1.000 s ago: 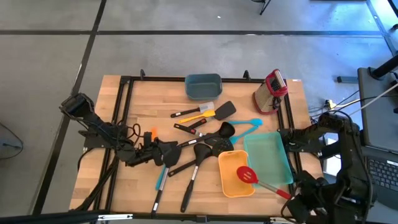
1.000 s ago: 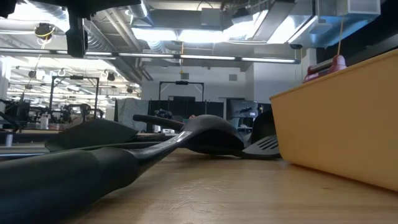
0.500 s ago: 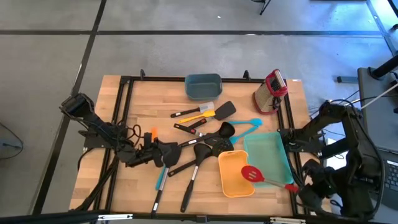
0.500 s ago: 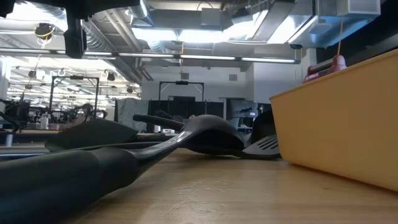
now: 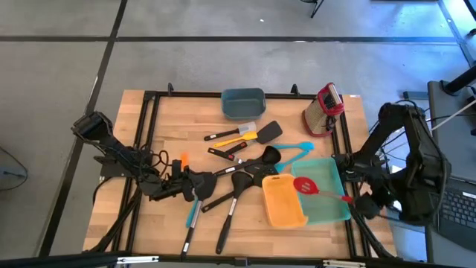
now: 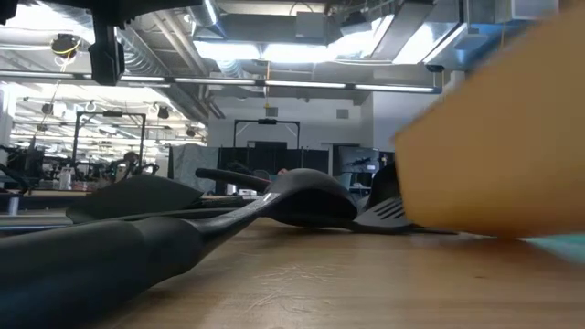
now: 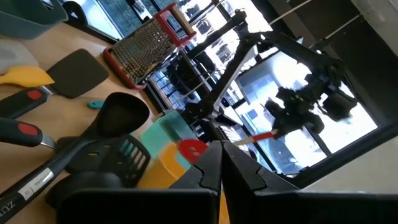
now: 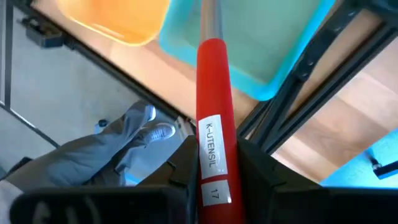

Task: Pick & Place Kitchen Items
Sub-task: Put the red serving spoon into the green bin

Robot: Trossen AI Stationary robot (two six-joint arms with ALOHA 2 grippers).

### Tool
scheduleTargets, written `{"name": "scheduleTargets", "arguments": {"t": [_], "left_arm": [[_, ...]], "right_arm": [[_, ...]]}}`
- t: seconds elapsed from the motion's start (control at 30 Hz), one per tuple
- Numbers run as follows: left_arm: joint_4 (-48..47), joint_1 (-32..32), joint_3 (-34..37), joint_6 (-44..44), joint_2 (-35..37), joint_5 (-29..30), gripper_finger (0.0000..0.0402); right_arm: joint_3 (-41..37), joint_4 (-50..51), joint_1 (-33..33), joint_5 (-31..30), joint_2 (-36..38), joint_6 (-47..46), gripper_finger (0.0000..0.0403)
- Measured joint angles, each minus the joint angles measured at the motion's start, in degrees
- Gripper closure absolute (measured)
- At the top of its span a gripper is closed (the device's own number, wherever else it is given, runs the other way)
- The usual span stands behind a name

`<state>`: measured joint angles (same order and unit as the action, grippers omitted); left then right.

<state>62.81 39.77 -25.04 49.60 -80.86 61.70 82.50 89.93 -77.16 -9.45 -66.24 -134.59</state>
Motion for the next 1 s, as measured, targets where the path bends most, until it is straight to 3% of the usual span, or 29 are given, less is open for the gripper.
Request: {"name": "scheduleTargets", "arguments": {"t": [0.43,0.67,1.0], "left_arm": [[-1.28,0.22,0.0,-0.76,-0.04,0.25,0.04],[-2.88,0.22,0.0,-0.87,-0.04,0.54,0.04],[-3.09,0.22,0.0,-0.78,-0.04,1.3,0.04]], "right_arm": [[-1.81,0.11,2.51,3.35,3.87,-1.31,0.0325],[-1.96,0.08,8.7,1.95,3.95,-1.03,0.0325],[-11.07,0.09,13.88,8.09,3.98,-1.57,0.0325]]}}
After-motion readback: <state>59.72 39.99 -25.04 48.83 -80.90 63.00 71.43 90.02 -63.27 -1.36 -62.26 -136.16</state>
